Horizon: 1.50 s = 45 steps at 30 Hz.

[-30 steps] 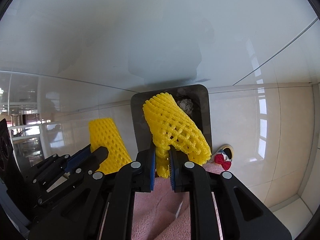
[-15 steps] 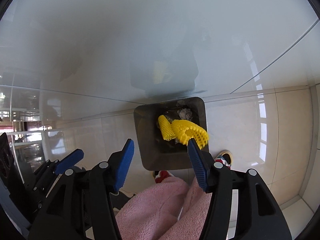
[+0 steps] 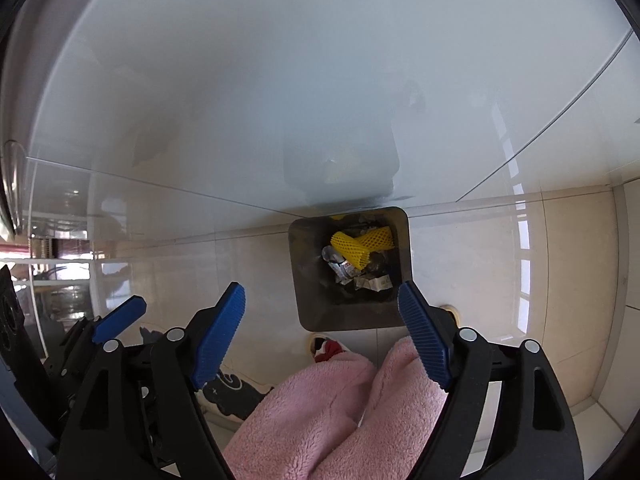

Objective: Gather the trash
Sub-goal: 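Open the right tool to drop its yellow foam net into the bin, then grasp the red-and-white chip bag with the left tool while the right tool grasps the pink Mentos bag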

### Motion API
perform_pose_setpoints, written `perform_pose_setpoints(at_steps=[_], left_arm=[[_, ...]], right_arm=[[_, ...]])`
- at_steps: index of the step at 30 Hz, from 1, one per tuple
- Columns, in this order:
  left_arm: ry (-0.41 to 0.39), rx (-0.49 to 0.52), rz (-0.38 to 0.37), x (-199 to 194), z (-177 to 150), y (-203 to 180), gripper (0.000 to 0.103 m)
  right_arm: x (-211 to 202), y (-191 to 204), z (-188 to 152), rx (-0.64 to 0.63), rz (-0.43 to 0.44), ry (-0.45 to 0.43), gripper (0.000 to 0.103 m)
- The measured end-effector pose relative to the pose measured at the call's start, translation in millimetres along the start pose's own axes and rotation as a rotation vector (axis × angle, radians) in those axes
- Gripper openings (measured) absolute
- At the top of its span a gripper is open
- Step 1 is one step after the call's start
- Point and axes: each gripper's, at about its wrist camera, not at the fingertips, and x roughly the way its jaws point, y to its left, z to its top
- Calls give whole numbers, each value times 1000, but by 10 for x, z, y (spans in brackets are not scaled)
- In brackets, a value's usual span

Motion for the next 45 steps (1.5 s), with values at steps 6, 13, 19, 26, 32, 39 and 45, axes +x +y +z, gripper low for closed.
perform_pose_setpoints(at_steps=[6,13,19,26,32,39,45], left_arm=[[-60,-5,-19,-504,73,-55,93],[-161,9,-26,-1166,324,-59,93],[-222,35,-29,-1688,675,-143,93],[-270,20,-25,-1952,1142,-272,93],[-289,-21,-35,-1922,1594,-481,93],[-308,-64,-9,-1716,2157,-819,93],[-299,-113,45,-1462,2521,-1002,93]], right_arm=[[-582,125,-44,-44,-12,-71,99],[-1223,224,14,-46,-3,-176,99],[-1799,268,85,-30,-12,-300,99],[-2385,203,410,-33,-41,-428,99],[-2657,-10,881,-49,-89,-476,99],[-2804,-322,1393,-90,-121,-491,99],[-2646,-491,1755,-131,-101,-456,99]])
